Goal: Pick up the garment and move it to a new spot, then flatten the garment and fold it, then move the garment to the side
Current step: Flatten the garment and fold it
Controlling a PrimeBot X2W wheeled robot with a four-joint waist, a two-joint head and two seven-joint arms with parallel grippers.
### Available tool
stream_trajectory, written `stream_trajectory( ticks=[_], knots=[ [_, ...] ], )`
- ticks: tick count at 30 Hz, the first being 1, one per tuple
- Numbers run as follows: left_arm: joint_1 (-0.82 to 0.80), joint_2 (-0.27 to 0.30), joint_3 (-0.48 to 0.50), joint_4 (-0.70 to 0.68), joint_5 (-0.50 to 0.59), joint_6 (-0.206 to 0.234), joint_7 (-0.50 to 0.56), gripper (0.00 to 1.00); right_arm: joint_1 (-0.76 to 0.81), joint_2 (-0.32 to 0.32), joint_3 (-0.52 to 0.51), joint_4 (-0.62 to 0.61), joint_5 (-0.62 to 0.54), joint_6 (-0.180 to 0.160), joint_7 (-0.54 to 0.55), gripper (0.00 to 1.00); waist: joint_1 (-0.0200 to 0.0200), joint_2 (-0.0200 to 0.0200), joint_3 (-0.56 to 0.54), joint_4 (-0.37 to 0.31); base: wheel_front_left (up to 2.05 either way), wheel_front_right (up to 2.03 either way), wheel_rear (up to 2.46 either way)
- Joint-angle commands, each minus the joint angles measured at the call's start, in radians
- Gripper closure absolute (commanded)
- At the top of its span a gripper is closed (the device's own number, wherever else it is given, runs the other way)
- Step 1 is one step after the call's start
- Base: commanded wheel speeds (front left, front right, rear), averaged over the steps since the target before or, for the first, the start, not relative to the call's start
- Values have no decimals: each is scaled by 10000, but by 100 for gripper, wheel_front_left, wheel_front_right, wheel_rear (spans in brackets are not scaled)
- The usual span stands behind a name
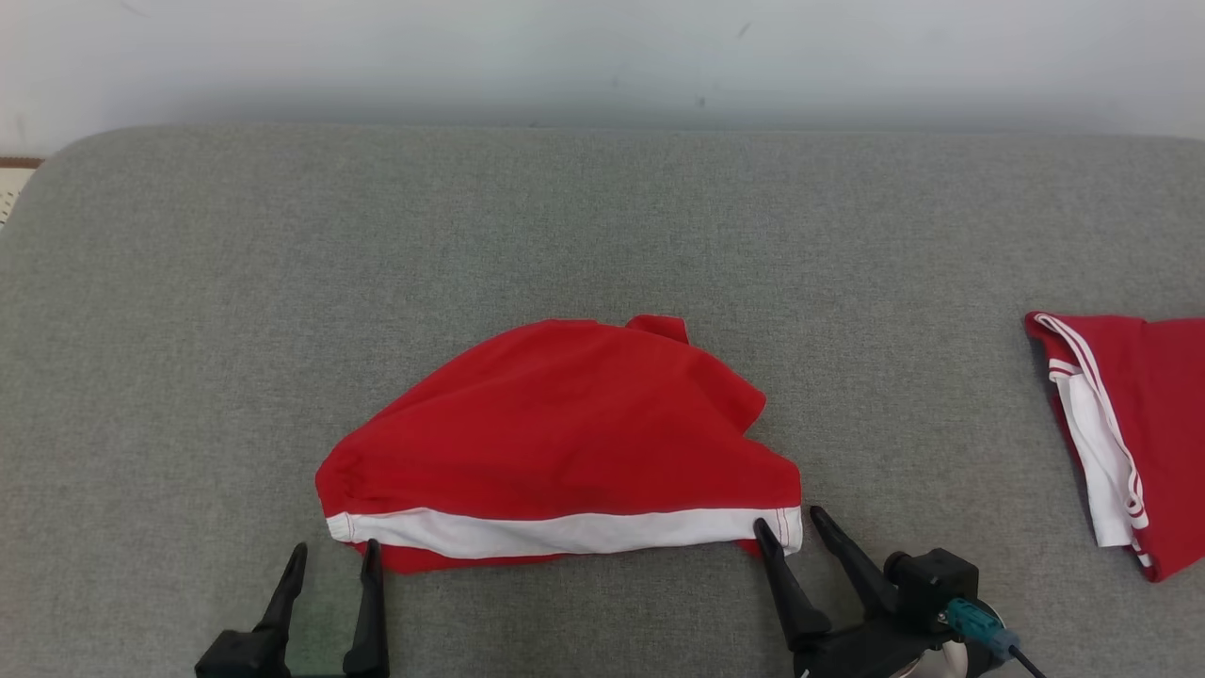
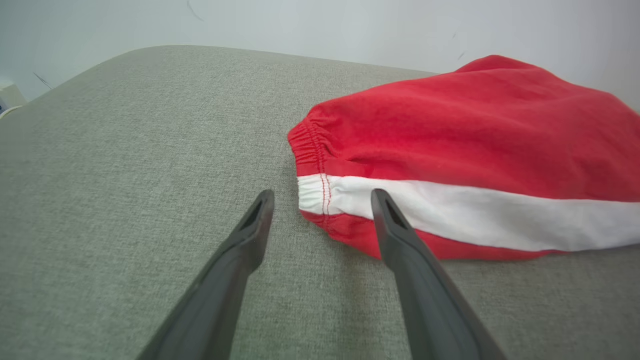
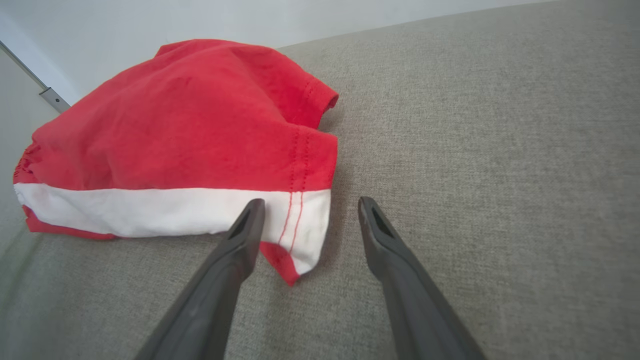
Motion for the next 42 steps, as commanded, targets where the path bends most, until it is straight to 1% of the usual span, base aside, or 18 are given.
stream_trajectory(
  ticks=[1, 3, 10, 14, 15, 16, 17, 19, 21, 22, 24, 25, 27, 28, 36, 37, 42],
  knots=[
    [-72, 7, 17, 4, -15, -62, -6, 0, -86, -53, 52, 9, 87, -9, 1, 7, -1, -1, 23, 4, 0, 0, 0],
    [-216, 11, 10, 78, 80, -135, -6, 0, -132, -92, 208, -3, 186, -9, 1, 9, -1, -1, 67, 6, 0, 0, 0],
    [-572, 7, 122, 128, 102, -142, -6, 0, -173, -200, 524, -164, 441, -9, 1, 17, -1, -1, 171, -40, 0, 0, 0],
    [-583, 7, 102, 158, 14, -164, -6, 0, -119, -230, 691, -313, 756, -9, 1, 27, -1, -1, 196, -85, 0, 0, 0],
    [-578, 7, 98, 179, -10, -176, -6, 0, -125, -276, 718, -319, 807, -9, 1, 31, -1, -1, 209, -95, 0, 0, 0],
    [-582, 7, 96, 190, -24, -183, -6, 0, -116, -293, 752, -298, 918, -9, 2, 42, -1, -1, 221, -100, 0, 0, 0],
    [-585, 7, 95, 205, -43, -192, -6, 0, -129, -308, 786, -282, 955, -9, 1, 51, -1, -1, 230, -101, 0, 0, 0],
    [-589, 7, 97, 231, -63, -212, -6, 0, -187, -353, 834, -257, 1038, -9, 1, 57, -1, -1, 252, -99, 0, 0, 0],
    [-628, 7, 109, 259, -85, -231, -6, 0, -248, -393, 867, -220, 1095, -9, 2, 71, -1, -1, 267, -95, 0, 0, 0],
    [-651, 7, 119, 270, -93, -224, -6, 0, -275, -403, 873, -206, 1116, -9, 1, 72, -1, -1, 273, -93, 0, 0, 0],
    [-689, 7, 142, 280, -103, -206, -6, 0, -308, -431, 880, -151, 1082, -9, 1, 76, -1, -1, 274, -89, 0, 0, 0],
    [-701, 7, 148, 286, -99, -206, -6, 0, -317, -424, 870, -122, 1078, -9, 1, 79, -1, -1, 270, -88, 0, 0, 0],
    [-714, 7, 165, 283, -108, -208, -6, 0, -324, -427, 827, -62, 1052, -9, 1, 95, -1, -1, 264, -89, 0, 0, 0],
    [-729, 7, 184, 255, -145, -228, -6, 0, -314, -438, 729, -57, 992, -9, 1, 100, -1, -1, 254, -101, 0, 0, 0],
    [-718, 7, 394, 567, -796, -682, -6, 0, -214, -495, 508, -189, 808, -9, 2, 100, -1, -1, 197, -281, 0, 0, 0],
    [-718, 7, 394, 567, -796, -682, -6, 0, -214, -495, 508, -189, 808, -9, 2, 100, -1, -1, 197, -281, 0, 0, 0],
    [-764, 6, 395, 779, -1120, -1090, -6, 0, -123, -518, 396, -211, 756, -9, 1, 100, -1, -1, 184, -379, 0, 0, 0]
  ],
)
